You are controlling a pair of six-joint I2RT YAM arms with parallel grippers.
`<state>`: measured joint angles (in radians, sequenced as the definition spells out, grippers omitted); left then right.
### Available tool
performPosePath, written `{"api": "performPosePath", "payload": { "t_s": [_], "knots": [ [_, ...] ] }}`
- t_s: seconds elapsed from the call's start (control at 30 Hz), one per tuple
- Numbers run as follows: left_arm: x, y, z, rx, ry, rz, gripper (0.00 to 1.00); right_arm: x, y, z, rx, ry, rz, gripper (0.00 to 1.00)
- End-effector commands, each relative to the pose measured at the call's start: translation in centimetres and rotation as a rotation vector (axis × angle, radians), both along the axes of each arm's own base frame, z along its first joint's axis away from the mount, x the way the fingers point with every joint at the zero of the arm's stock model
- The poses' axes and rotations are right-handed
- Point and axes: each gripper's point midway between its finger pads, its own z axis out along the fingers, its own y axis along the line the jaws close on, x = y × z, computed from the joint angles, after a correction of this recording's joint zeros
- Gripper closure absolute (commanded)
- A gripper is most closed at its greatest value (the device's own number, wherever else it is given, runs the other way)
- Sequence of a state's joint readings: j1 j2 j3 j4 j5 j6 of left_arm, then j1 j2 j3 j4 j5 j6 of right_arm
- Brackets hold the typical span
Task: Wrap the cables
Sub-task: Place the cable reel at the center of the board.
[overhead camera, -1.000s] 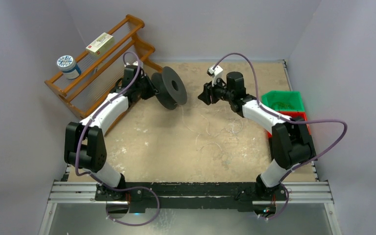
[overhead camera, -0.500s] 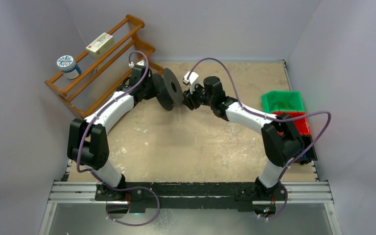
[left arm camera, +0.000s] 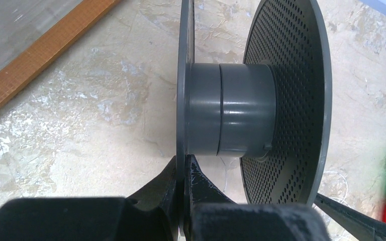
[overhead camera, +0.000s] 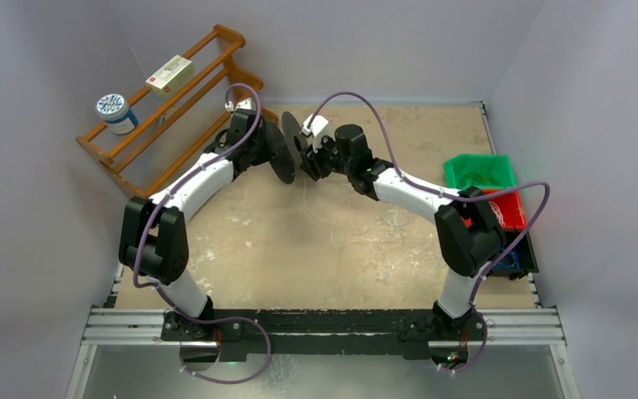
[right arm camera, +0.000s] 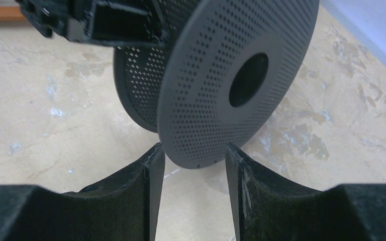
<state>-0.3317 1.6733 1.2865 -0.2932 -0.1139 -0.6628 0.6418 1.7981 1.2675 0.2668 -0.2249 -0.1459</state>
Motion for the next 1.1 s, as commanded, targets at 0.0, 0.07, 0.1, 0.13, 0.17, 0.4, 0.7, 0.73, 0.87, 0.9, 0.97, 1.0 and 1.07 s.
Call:
{"api": "performPosePath", "payload": {
  "t_s": [0.0, 0.07, 0.1, 0.13, 0.17, 0.4, 0.7, 0.73, 0.87, 0.9, 0.97, 1.0, 1.07],
  "knots": [
    [1.3, -0.4, 1.4, 0.015, -0.058, -0.004, 1.0, 0.0, 1.8, 1.7, 0.036, -0.012, 0.009, 0.49],
    [1.3, -0.5, 1.2, 0.016, -0.055, -0.006, 1.0, 0.0, 2.0, 1.7, 0.045, -0.005, -0.006, 0.48],
    [1.3, -0.6, 1.1, 0.015, -0.052, -0.007, 1.0, 0.1, 2.1, 1.8, 0.049, -0.006, -0.017, 0.48],
    [1.3, -0.6, 1.0, 0.017, -0.051, -0.009, 1.0, 0.2, 2.1, 2.0, 0.053, -0.007, -0.022, 0.48],
    [1.3, -0.7, 1.0, 0.017, -0.051, -0.01, 1.0, 0.2, 2.2, 2.3, 0.058, -0.012, -0.023, 0.48],
    [1.3, -1.5, 0.7, -0.014, -0.045, -0.035, 1.0, 2.4, 1.9, 2.8, 0.042, -0.069, -0.166, 0.48],
    [1.2, -3.1, 1.3, -0.083, -0.063, -0.09, 0.96, 4.9, 1.7, 0.3, 0.003, -0.06, -0.272, 0.63],
    [1.2, -3.4, 1.5, -0.095, -0.069, -0.1, 0.95, 5.0, 1.7, 0.1, 0.001, -0.056, -0.281, 0.66],
    [1.1, -4.6, 2.2, -0.149, -0.081, -0.15, 0.86, 5.2, 1.4, -0.7, -0.005, -0.019, -0.313, 0.86],
    [1.0, -4.8, 2.5, -0.161, -0.087, -0.16, 0.81, 5.2, 1.4, -0.9, -0.008, -0.012, -0.319, 0.9],
    [1.0, -5.4, 3.5, -0.185, -0.108, -0.188, 0.76, 5.3, 1.1, -1.0, -0.017, -0.016, -0.333, 1.0],
    [0.9, -5.6, 4.0, -0.195, -0.117, -0.2, 0.73, 5.4, 1.1, -1.0, -0.018, -0.018, -0.337, 1.0],
    [0.7, -6.1, 5.1, -0.222, -0.137, -0.234, 0.67, 5.5, 0.9, -1.0, -0.018, -0.016, -0.341, 1.0]
  ]
}}
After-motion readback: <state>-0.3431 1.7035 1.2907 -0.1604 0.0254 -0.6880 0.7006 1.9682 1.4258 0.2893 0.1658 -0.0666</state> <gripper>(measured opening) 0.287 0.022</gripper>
